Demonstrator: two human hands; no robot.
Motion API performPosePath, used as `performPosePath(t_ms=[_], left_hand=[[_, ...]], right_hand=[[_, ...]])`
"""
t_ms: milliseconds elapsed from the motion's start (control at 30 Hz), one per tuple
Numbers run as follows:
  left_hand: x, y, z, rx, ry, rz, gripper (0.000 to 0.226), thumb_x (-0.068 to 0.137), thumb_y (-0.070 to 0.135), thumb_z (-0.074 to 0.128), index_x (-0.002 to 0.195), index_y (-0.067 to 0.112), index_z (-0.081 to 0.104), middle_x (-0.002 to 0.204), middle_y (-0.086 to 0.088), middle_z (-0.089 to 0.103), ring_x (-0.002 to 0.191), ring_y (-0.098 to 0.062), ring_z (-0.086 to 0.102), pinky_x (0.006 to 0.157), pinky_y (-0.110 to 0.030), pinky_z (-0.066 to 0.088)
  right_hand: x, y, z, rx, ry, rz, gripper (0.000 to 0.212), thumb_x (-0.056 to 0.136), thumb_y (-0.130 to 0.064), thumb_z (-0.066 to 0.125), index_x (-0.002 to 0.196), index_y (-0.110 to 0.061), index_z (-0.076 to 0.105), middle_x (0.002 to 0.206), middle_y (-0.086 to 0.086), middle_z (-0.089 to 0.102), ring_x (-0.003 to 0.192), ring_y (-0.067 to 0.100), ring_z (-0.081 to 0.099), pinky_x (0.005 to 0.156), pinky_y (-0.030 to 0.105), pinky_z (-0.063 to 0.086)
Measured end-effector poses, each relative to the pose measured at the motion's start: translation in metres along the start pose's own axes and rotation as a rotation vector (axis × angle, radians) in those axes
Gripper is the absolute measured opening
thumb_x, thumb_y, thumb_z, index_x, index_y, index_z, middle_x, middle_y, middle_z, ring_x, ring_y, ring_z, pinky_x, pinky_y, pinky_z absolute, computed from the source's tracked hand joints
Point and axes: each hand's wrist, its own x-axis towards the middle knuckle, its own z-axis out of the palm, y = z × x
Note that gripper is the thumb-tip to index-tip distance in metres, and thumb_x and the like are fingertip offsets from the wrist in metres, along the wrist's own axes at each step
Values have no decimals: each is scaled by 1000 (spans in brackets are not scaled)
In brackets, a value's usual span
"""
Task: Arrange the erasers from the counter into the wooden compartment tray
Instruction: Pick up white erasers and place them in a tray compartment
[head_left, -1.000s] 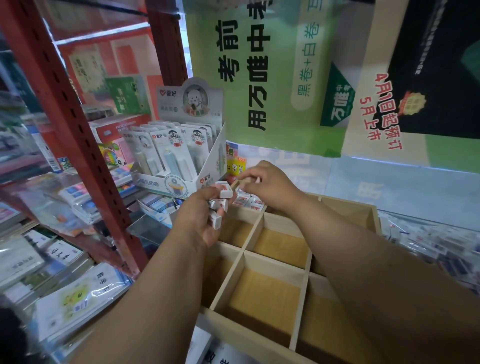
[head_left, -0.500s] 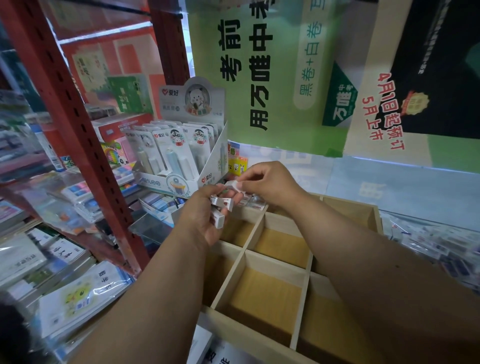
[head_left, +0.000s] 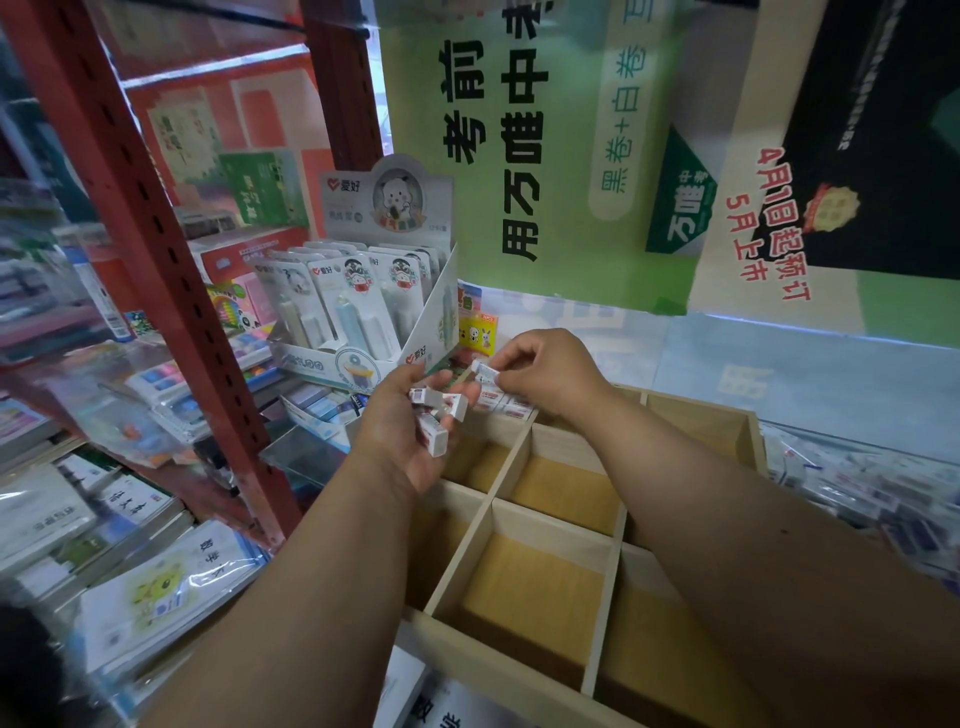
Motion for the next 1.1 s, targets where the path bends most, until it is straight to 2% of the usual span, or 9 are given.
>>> performPosePath(t_ms=[100,167,300,433,600,733,833,933,1100], left_hand=[[-1,1,-2,-56,9,19,36,98,37,46,114,5,53,60,-5,65,57,-18,67,33,-15,43],[-3,1,-1,-61,10,16,42,99,42,43,120,8,53,58,-8,67,56,-17,68,36,-15,44],[0,1,-4,-107,30,14,52,97,48,43,130,7,48,54,-8,65,58,-21,68,36,-18,48],[3,1,-7,-115,51,18,52,95,45,45,131,8,49,85,-9,65,61,-23,68,55,-22,56],[-2,1,-4,-66,46,-1,44,97,37,39,131,11,49,103,-13,60,73,-22,66,37,-18,47],[0,0,-2,-48,53,4,45,99,42,40,132,11,48,105,-14,63,80,-24,67,42,-20,51],[3,0,1,-53,44,7,53,100,51,36,131,10,50,87,-10,68,61,-17,67,41,-19,49],[0,-2,5,31,40,39,52,100,54,32,121,14,56,68,-5,70,46,-13,61,31,-14,38],[-3,-2,6,93,13,29,60,98,62,27,118,15,58,73,-8,70,51,-16,63,30,-14,38]], right_hand=[[1,9,3,-192,-67,-41,13,78,-3,70,88,-8,76,91,3,72,65,0,54,60,14,43],[3,13,4,-298,-114,-48,15,80,-4,68,91,-8,77,95,3,72,69,1,55,56,15,38],[9,17,8,-499,-209,-105,22,88,-11,56,101,-9,74,112,3,66,106,21,51,87,27,40],[11,15,9,-633,-219,-12,25,95,-31,42,105,-17,60,113,-3,54,108,19,35,91,40,27],[5,12,9,-870,-364,-70,39,101,-30,25,124,-26,56,125,-3,55,110,22,33,89,44,26],[2,1,5,-447,-224,-101,29,98,-37,40,105,-30,67,102,-9,54,106,15,34,92,39,28],[-5,-21,7,-54,-155,-271,18,88,-36,64,100,-26,73,83,-18,57,89,-7,40,88,23,31],[-9,-30,17,-1,-205,-369,14,77,-28,77,87,-18,76,78,-13,64,81,1,57,80,23,40],[-10,-34,10,163,-172,-189,13,85,-15,69,96,-9,74,77,-2,69,57,4,56,55,15,45]])
